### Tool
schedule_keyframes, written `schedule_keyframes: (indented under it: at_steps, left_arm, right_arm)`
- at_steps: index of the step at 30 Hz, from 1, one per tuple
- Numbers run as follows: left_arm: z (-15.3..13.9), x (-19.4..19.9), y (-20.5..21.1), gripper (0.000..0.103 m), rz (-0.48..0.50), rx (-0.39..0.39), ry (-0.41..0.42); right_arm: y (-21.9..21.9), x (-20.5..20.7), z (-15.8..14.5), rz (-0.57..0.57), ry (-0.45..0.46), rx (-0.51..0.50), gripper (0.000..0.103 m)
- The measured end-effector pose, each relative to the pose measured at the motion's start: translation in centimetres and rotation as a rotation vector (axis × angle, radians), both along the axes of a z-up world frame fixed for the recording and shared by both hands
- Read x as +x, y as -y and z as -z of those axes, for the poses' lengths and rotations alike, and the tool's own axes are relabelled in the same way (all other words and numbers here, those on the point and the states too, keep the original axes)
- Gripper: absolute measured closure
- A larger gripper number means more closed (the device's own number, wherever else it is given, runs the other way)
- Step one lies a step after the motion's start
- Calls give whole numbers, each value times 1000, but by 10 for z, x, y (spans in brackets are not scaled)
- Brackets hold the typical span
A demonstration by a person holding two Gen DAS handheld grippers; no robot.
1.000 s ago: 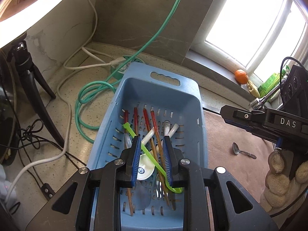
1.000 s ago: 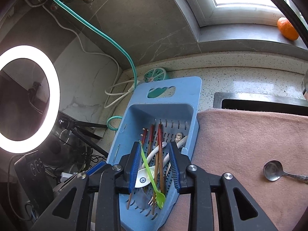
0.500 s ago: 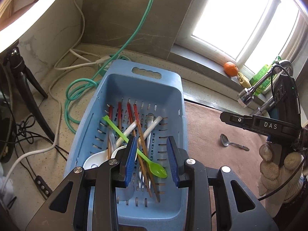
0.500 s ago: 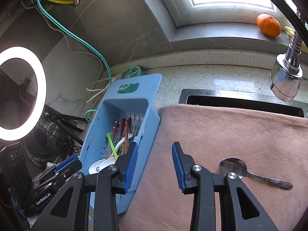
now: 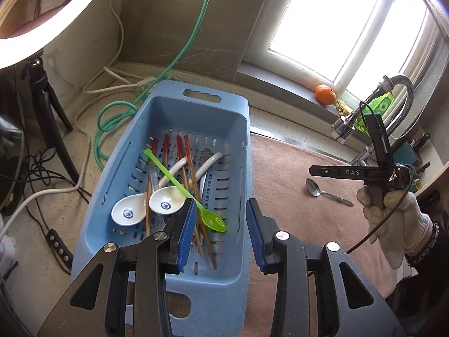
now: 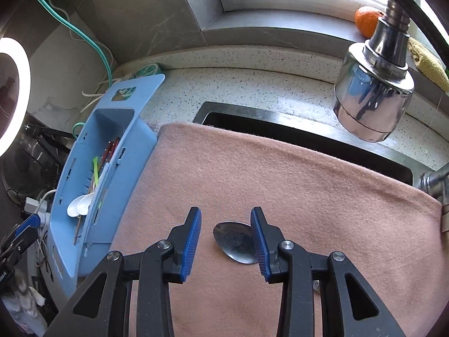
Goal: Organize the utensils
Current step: 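Move the right tool back over the steel spoon on the towel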
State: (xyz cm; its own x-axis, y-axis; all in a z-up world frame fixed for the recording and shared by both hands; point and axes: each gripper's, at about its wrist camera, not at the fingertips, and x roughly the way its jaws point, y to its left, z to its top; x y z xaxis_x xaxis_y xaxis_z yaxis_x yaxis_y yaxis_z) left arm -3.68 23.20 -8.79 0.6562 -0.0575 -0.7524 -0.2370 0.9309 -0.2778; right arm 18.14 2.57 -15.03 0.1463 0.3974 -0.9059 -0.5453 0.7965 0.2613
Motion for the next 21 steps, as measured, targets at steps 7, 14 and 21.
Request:
schedule_keyframes:
  at_steps: [7,14,21]
  left_arm:
    - [-1,-18,0,68,-32,-17,2]
    - [0,-28,3,68,-45,-18,-8]
    - [0,-26,12,68,-19,-19,-16]
  right_arm:
    - [-12,10,19,-34,-4,-72,70]
    - [-18,6,22,-84,-39,-60,70]
    - [-19,-21,21,-186,-100,-33,70]
